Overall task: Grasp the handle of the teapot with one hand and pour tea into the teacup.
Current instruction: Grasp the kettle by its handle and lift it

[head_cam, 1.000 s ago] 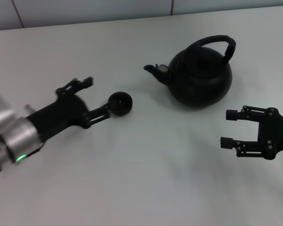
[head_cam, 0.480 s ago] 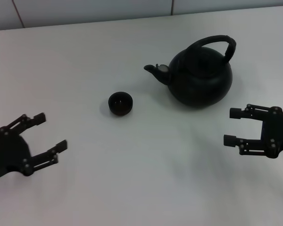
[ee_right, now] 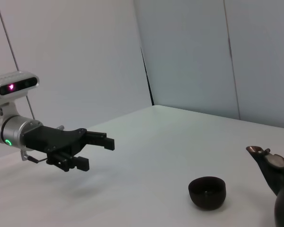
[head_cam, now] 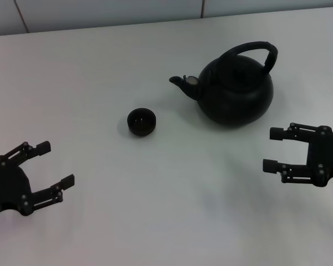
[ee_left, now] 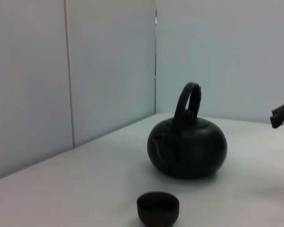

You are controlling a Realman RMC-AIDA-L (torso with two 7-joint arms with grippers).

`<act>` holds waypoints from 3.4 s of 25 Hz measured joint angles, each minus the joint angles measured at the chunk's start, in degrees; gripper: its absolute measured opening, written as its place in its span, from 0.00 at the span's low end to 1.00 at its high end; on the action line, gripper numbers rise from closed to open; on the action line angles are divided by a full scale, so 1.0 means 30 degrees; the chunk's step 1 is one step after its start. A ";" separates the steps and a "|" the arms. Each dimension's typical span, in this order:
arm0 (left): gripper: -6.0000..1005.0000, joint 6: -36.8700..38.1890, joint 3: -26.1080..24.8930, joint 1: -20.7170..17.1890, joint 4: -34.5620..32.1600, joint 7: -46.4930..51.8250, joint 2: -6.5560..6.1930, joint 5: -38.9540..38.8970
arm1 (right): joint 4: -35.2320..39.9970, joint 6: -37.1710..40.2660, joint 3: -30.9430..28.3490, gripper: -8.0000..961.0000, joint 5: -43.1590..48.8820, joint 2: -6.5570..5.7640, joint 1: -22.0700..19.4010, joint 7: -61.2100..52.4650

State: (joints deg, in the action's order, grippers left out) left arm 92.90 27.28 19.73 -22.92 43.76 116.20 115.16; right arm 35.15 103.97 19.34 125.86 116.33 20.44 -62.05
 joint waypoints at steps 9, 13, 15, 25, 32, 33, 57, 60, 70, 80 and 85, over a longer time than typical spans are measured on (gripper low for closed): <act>0.87 -0.0393 0.0018 -0.0033 -0.0477 0.0003 -0.0067 0.0707 | -0.0001 0.0002 -0.0001 0.82 -0.0001 -0.0011 -0.0144 0.0001; 0.87 -0.0379 0.0018 -0.0015 -0.0489 0.0003 -0.0062 0.0887 | 0.0000 0.0002 0.0000 0.82 0.0000 -0.0003 -0.0167 0.0001; 0.87 -0.0349 0.0018 -0.0015 -0.0492 0.0003 -0.0061 0.0887 | -0.0036 0.0001 -0.0068 0.82 -0.0097 0.0113 -0.0262 0.0283; 0.87 -0.0365 -0.0050 -0.0010 -0.0506 0.0004 0.0028 0.0869 | -0.4447 -0.1342 -0.2721 0.82 -0.5195 0.0915 -0.1816 0.6772; 0.87 -0.0298 -0.0129 0.0075 -0.0506 0.0269 -0.0025 0.0768 | -1.0374 -0.4140 -0.6426 0.82 -0.7390 0.1016 -0.2220 1.4140; 0.87 -0.0296 -0.0130 0.0076 -0.0505 0.0275 -0.0028 0.0762 | -1.1162 -0.4668 -0.7030 0.82 -0.7427 0.1017 -0.2222 1.5360; 0.87 -0.0409 -0.0130 0.0133 -0.0504 0.0426 0.0055 0.0750 | -1.3131 -0.9759 -0.9554 0.82 -0.7501 0.0969 0.0900 1.8583; 0.87 -0.0411 -0.0131 0.0117 -0.0504 0.0428 0.0068 0.0738 | -1.3045 -1.0245 -0.9705 0.82 -0.7501 0.0946 0.1322 1.8578; 0.87 -0.0411 -0.0129 0.0117 -0.0488 0.0443 0.0098 0.0720 | -1.2871 -1.1046 -1.0234 0.82 -0.7500 0.0942 0.2010 1.8553; 0.87 -0.0411 -0.0129 0.0188 -0.0504 0.0494 0.0136 0.0721 | -1.2860 -1.1314 -1.0256 0.77 -0.7500 0.0926 0.2241 1.8544; 0.87 -0.0411 -0.0129 0.0216 -0.0505 0.0501 0.0145 0.0723 | -1.2973 -1.1332 -1.0256 0.73 -0.7499 0.0959 0.2203 1.8540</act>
State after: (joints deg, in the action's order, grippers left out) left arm 91.66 26.89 20.38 -24.44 45.26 116.63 117.33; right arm -3.76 69.98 -11.43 103.36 119.21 27.05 -6.43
